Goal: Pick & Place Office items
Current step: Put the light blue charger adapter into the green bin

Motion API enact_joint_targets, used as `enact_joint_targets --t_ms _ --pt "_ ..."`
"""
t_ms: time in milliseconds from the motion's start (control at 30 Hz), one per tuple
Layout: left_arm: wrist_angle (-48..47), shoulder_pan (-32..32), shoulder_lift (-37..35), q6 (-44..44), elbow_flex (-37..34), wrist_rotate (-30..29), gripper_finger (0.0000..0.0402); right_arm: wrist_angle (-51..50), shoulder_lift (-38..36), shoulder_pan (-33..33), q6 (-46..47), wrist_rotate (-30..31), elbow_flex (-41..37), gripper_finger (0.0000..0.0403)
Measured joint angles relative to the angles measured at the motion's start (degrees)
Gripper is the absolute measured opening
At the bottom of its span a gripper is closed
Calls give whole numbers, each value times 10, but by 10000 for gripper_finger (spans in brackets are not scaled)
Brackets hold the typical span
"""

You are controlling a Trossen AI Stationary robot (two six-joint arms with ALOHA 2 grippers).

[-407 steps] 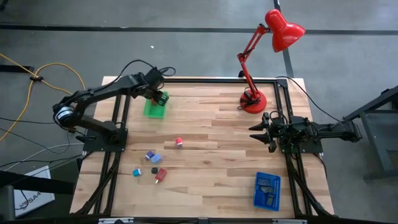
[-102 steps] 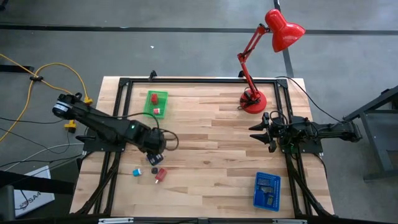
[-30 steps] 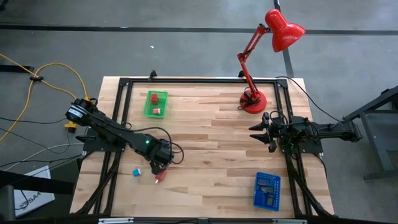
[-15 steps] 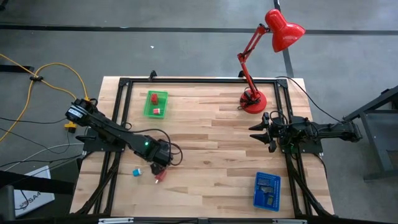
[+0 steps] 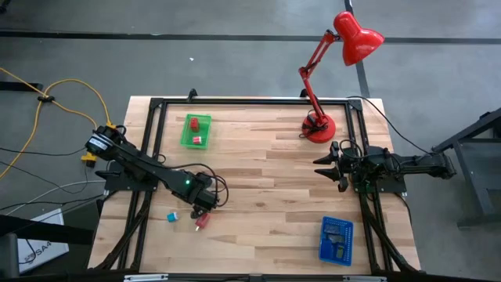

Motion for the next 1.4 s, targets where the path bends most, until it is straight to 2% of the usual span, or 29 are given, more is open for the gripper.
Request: enact_joint_targets --t_ms 500,833,1233,1400 --pt "17 -2 14 -26 -10 11 349 0 0 0 0 0 0 146" --pt "124 -2 -9 -43 -85 43 349 0 0 0 0 0 0 146" --pt "125 -2 -10 -41 -86 48 349 0 0 0 0 0 0 146" --pt "124 -2 -15 4 -86 47 349 0 0 0 0 0 0 146"
